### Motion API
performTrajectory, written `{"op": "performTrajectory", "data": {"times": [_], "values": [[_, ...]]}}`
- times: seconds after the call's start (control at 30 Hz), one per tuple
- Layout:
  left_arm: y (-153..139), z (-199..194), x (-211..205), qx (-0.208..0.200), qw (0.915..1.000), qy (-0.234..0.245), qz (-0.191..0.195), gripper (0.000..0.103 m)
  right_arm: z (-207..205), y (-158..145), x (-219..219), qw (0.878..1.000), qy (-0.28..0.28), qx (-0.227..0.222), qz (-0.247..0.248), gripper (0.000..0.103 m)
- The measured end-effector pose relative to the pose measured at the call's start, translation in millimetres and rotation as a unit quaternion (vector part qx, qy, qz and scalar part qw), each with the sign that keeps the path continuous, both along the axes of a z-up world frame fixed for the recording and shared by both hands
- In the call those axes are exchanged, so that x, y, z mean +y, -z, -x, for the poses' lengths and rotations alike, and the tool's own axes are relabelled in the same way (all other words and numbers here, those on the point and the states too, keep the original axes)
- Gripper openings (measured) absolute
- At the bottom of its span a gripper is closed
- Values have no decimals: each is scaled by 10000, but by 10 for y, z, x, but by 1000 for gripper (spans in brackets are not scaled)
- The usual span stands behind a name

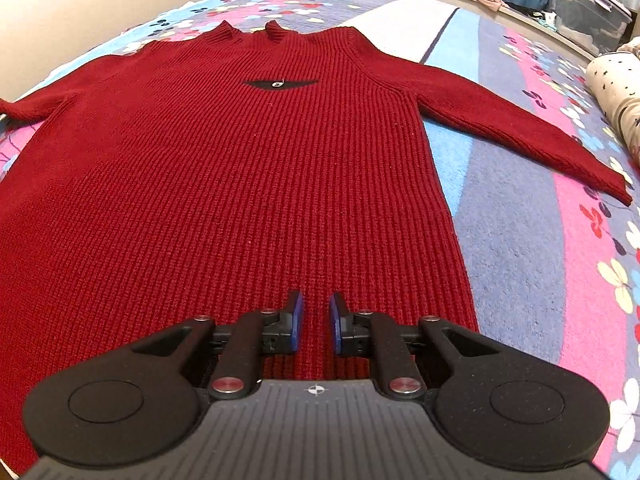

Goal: Fold small clothes
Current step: 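Grasp the cuff of the sweater sleeve with the left gripper, then fold the held sleeve across the sweater body with the left gripper and release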

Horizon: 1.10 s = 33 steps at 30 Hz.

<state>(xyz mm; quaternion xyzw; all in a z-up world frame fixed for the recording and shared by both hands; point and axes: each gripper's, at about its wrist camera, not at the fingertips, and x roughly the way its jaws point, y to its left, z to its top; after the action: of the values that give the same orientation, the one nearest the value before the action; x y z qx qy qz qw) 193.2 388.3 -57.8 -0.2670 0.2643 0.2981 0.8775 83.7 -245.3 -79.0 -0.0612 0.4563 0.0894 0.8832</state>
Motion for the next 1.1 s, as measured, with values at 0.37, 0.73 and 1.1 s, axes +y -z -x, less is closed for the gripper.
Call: {"op": "performTrajectory", "data": {"times": [0.37,0.73,1.1], "values": [[282,50,306,80,9959,-325,843,13,-20,4,19,10000,-54,9,63,16],[-75,-91,-140,-172,9992,84,-341,11,-7,-2,39,9999,-69,1,121,17],[-425,-257,-1835,-866,9338,3152,-1452,10,-16,11,82,9997,-95,-22,203,17]]}}
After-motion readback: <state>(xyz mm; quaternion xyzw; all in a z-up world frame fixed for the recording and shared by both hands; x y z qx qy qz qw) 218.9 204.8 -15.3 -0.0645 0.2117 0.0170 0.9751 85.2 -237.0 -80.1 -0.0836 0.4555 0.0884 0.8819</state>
